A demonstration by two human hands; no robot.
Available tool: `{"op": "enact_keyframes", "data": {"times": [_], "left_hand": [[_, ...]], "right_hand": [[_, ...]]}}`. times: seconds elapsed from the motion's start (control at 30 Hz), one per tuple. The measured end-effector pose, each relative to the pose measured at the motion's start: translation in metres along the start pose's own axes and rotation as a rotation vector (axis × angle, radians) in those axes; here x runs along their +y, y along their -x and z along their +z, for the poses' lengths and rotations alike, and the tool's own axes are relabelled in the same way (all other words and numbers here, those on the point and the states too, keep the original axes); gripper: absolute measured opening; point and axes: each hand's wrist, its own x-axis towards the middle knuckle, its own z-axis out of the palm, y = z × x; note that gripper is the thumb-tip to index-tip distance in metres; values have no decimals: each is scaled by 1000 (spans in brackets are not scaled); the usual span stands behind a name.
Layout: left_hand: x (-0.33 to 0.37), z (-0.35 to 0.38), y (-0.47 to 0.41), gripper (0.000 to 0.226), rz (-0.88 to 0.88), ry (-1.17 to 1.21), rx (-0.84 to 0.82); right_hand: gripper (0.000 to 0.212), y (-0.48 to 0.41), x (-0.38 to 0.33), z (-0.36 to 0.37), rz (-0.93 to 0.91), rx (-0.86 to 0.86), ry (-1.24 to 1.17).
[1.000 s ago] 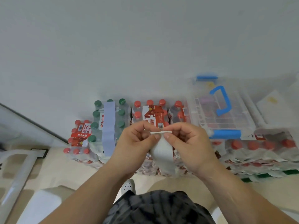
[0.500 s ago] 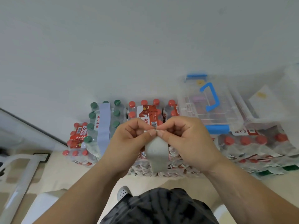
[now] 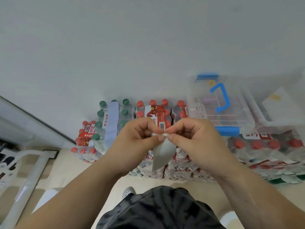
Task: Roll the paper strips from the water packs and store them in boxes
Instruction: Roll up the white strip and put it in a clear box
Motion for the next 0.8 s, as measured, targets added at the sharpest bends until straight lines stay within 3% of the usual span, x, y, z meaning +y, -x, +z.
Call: {"op": "enact_keyframes", "data": {"times": [0.13,0.27,0.6,0.8], "left_hand": [[1,3,1,9,-6,-20,13],[5,11,-3,15,34,-61,74],[11,20,-1,6,68,-160,102],[10,21,-7,7,61,-84,42]], "right_hand": [[15,2,3,1,6,-5,8],[9,3,3,3,35,88,-16],[10,6,3,-4,-52,105,47],[9,10,4,-9,-34,113,55]]}}
